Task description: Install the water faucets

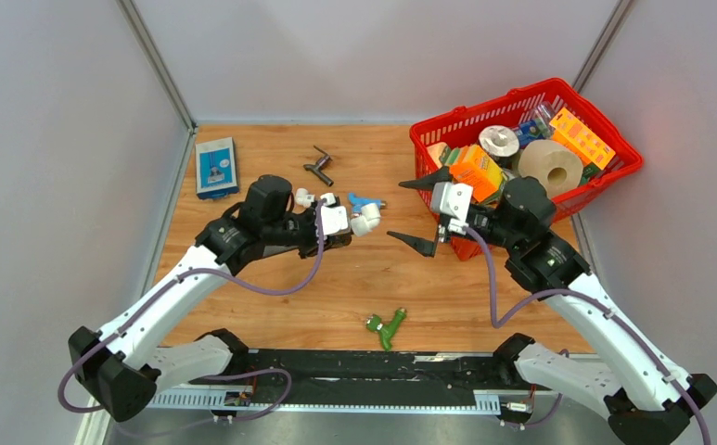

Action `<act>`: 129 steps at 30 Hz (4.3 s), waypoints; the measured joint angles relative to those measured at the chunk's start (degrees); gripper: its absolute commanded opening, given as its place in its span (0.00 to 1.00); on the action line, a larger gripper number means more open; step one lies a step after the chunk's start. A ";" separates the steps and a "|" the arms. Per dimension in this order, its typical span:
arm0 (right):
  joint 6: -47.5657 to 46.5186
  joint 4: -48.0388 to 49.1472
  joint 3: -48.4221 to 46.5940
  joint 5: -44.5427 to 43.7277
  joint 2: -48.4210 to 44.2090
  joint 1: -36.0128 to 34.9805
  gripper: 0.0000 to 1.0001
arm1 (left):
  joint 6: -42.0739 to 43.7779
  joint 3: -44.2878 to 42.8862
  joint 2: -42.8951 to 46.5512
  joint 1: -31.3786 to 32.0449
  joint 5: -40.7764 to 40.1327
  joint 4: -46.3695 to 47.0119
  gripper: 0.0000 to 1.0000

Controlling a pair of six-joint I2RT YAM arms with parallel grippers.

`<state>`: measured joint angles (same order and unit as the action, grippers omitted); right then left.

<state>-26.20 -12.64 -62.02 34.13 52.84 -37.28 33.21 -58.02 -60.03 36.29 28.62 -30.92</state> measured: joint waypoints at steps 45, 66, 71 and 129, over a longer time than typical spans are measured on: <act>-5.22 -13.00 -5.25 2.36 17.51 -10.69 0.00 | -0.11 2.73 8.33 8.04 -7.67 -5.86 0.00; 58.25 13.18 2.69 -4.39 21.55 -8.17 0.71 | 19.54 20.68 15.58 37.44 -72.91 20.11 0.00; 45.59 13.81 1.73 -9.16 17.57 -7.61 0.82 | 10.97 13.05 15.47 28.98 -58.97 12.07 0.00; 16.02 14.93 3.85 0.26 20.63 -7.87 0.00 | 2.91 0.59 3.41 5.62 -17.64 -3.74 0.00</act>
<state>-10.17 2.28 -58.17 34.39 73.47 -45.15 36.12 -57.43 -56.62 41.91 10.98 -34.65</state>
